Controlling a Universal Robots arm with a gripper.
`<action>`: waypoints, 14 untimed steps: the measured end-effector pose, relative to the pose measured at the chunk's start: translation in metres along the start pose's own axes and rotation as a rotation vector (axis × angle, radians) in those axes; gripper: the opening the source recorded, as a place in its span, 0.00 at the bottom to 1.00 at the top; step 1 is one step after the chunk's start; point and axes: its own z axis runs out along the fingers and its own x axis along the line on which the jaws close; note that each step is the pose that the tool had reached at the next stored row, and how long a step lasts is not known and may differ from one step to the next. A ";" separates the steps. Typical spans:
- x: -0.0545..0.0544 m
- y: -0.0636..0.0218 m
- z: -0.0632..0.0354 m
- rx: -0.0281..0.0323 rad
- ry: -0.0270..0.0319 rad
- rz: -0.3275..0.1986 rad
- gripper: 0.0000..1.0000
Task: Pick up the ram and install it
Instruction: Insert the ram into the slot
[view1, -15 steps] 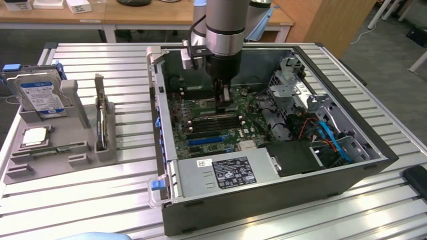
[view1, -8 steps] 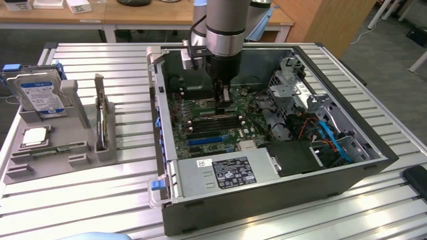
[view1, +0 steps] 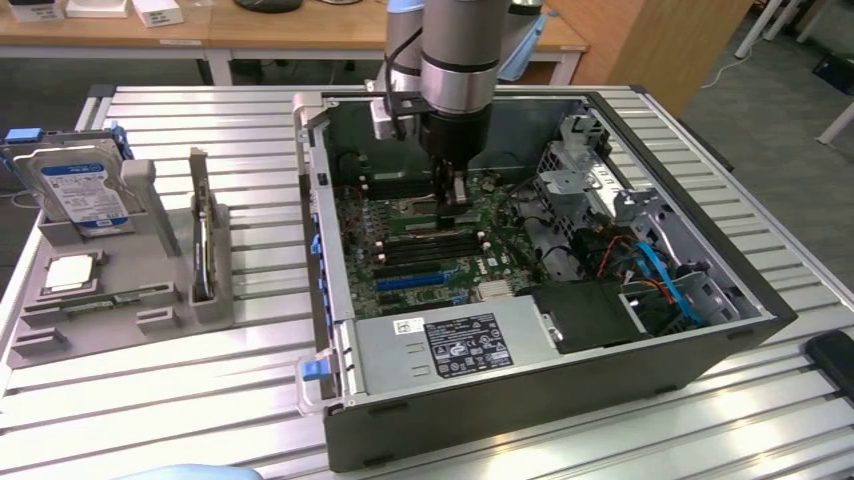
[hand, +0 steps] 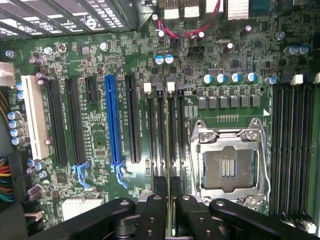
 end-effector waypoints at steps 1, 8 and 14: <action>0.000 -0.0009 0.0003 -0.0020 0.0011 0.000 0.14; 0.000 -0.0013 0.0033 -0.0122 0.0077 -0.004 0.14; 0.000 -0.0011 0.0058 -0.0187 0.0154 -0.024 0.14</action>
